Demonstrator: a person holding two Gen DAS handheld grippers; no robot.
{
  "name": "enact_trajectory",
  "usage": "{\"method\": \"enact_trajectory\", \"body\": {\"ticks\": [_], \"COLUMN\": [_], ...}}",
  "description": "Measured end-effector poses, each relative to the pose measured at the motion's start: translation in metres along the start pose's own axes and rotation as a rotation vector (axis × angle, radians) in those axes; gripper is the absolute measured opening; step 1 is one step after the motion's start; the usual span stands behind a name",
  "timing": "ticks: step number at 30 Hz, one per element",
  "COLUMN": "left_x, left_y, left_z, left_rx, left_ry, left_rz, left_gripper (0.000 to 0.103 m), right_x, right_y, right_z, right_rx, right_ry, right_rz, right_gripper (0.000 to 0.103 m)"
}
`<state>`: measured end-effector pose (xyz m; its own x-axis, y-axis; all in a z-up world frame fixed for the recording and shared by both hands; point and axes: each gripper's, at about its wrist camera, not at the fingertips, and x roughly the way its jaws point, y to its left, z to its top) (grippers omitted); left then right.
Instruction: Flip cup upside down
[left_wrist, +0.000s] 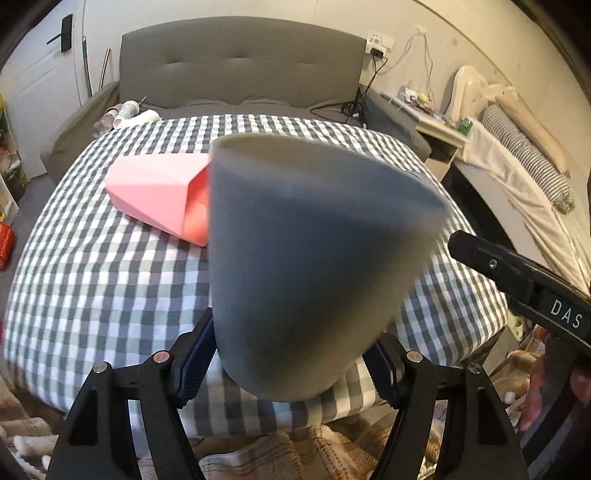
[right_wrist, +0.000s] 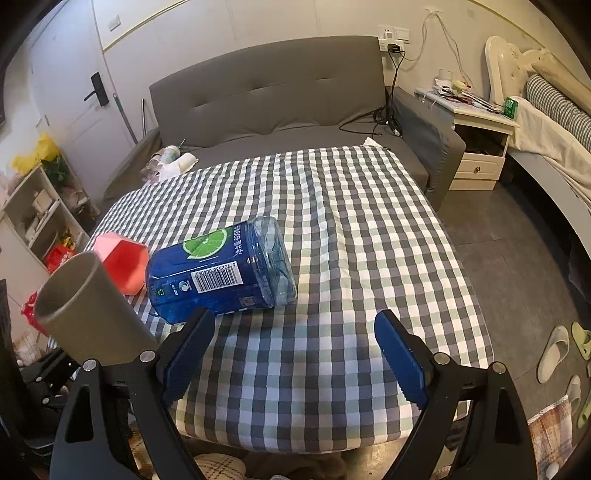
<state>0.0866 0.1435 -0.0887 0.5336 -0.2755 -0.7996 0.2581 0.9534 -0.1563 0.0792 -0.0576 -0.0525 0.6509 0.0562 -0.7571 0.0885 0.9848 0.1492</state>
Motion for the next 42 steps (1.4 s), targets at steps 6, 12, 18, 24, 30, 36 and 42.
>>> {"method": "enact_trajectory", "body": {"ticks": [6, 12, 18, 24, 30, 36, 42], "left_x": [-0.019, -0.039, -0.051, -0.055, -0.054, -0.040, -0.035], "left_y": [0.002, 0.004, 0.006, 0.011, 0.011, 0.007, 0.000], "left_z": [0.002, 0.004, 0.009, 0.010, 0.008, 0.013, 0.014], "left_rx": [0.005, 0.011, 0.004, -0.010, -0.009, 0.027, 0.068], "left_ry": [-0.052, -0.113, -0.151, -0.165, -0.165, -0.134, -0.167], "left_rz": [0.010, 0.019, 0.030, 0.032, 0.037, 0.061, 0.086], "left_gripper": [0.074, 0.073, 0.073, 0.072, 0.072, 0.072, 0.072], "right_x": [-0.006, -0.012, -0.015, -0.019, -0.021, -0.020, -0.017], "right_y": [0.000, 0.000, 0.002, 0.003, 0.006, 0.009, 0.011], "right_z": [-0.002, -0.004, -0.004, -0.005, -0.006, -0.006, -0.006], "right_rx": [0.000, 0.001, -0.003, -0.008, -0.017, -0.024, -0.032], "right_ry": [-0.008, -0.013, -0.020, -0.027, -0.030, -0.027, -0.020], "right_rz": [0.003, 0.005, 0.006, 0.005, 0.004, 0.001, -0.004], "right_gripper": [0.089, 0.089, 0.089, 0.089, 0.089, 0.089, 0.089]}}
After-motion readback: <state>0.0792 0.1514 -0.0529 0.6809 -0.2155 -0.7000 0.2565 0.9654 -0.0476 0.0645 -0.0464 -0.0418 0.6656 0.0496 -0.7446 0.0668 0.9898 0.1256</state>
